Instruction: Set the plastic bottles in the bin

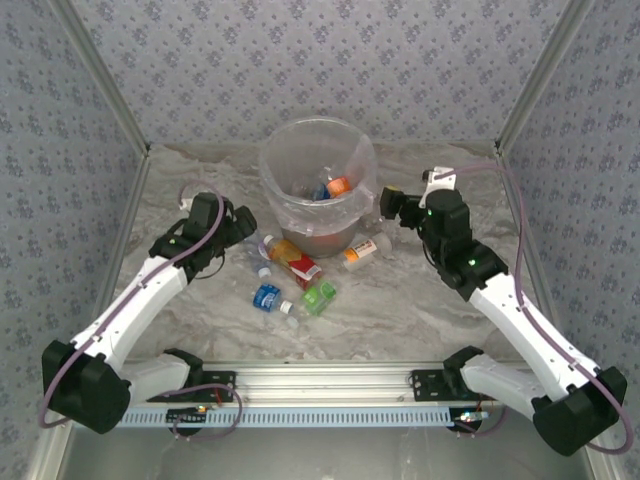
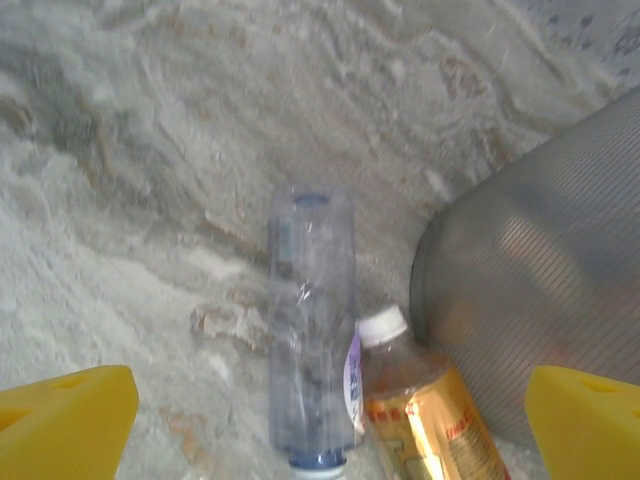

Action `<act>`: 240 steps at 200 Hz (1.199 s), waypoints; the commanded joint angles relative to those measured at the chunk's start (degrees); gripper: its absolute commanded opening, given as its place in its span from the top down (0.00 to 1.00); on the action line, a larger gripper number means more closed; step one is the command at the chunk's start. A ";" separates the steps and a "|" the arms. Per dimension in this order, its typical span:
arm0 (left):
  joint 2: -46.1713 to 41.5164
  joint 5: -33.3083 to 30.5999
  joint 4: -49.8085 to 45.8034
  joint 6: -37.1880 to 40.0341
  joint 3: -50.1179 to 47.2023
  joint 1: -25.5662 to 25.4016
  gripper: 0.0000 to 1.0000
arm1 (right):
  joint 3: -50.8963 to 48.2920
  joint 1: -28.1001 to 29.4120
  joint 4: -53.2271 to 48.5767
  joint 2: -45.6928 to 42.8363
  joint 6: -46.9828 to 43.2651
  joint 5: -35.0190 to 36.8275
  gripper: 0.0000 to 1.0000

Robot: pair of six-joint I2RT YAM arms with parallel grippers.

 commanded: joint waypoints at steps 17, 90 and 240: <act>-0.16 5.59 -13.78 -12.85 -1.39 -0.12 0.00 | -1.29 -1.30 0.37 -3.01 2.58 4.13 0.00; 0.39 4.39 -17.51 -36.65 -7.54 -12.19 0.01 | -4.02 -2.43 3.37 -2.78 2.16 1.95 0.00; 13.02 -5.05 -1.90 -54.21 -11.54 -18.68 0.10 | -5.73 -2.49 -1.90 -5.45 1.66 1.58 0.00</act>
